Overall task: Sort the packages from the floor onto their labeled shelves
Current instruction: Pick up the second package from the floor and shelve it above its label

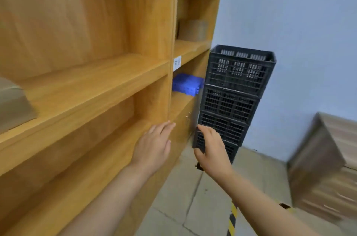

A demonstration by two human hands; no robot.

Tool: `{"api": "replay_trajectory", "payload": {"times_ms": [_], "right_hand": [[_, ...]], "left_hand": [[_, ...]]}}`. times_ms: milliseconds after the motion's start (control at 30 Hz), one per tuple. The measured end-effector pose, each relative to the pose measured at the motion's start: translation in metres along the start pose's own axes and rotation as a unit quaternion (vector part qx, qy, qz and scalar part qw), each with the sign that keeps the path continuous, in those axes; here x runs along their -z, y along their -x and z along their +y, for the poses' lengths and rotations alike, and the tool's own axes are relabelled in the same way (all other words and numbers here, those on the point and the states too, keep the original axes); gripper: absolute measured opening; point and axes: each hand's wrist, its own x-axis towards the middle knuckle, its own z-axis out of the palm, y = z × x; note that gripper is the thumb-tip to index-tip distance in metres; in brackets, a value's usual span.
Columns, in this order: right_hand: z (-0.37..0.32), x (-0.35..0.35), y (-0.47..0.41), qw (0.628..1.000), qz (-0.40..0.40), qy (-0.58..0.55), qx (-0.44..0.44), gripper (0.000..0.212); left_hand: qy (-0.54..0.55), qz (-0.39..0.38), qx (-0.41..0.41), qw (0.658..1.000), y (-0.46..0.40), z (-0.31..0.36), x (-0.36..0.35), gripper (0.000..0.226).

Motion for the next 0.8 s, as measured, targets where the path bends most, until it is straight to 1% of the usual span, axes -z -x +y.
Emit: {"api": "replay_trajectory", "payload": {"times_ms": [133,233,400,500,667,800], "right_hand": [[0.063,0.054,0.042,0.994,0.052,0.016,-0.096,0.066],[0.108,0.101,0.081,0.985,0.074,0.027,-0.157,0.066],[0.189,0.182,0.158,0.962,0.116,0.053,-0.24,0.071],[0.238,0.23,0.206,0.948,0.134,0.047,-0.284,0.074],[0.31,0.302,0.287,0.925,0.161,0.05,-0.341,0.07],[0.353,0.349,0.347,0.902,0.183,0.049,-0.388,0.07]], "left_hand": [[0.054,-0.023,-0.081,0.995,-0.022,0.078,-0.04,0.044],[0.092,-0.048,-0.128,0.986,-0.032,0.145,-0.07,0.047],[0.13,-0.11,-0.172,0.97,-0.027,0.276,-0.115,0.052],[0.148,-0.157,-0.203,0.955,-0.014,0.356,-0.14,0.053],[0.167,-0.197,-0.244,0.935,0.002,0.473,-0.183,0.053],[0.171,-0.238,-0.283,0.913,0.009,0.556,-0.21,0.052]]}}
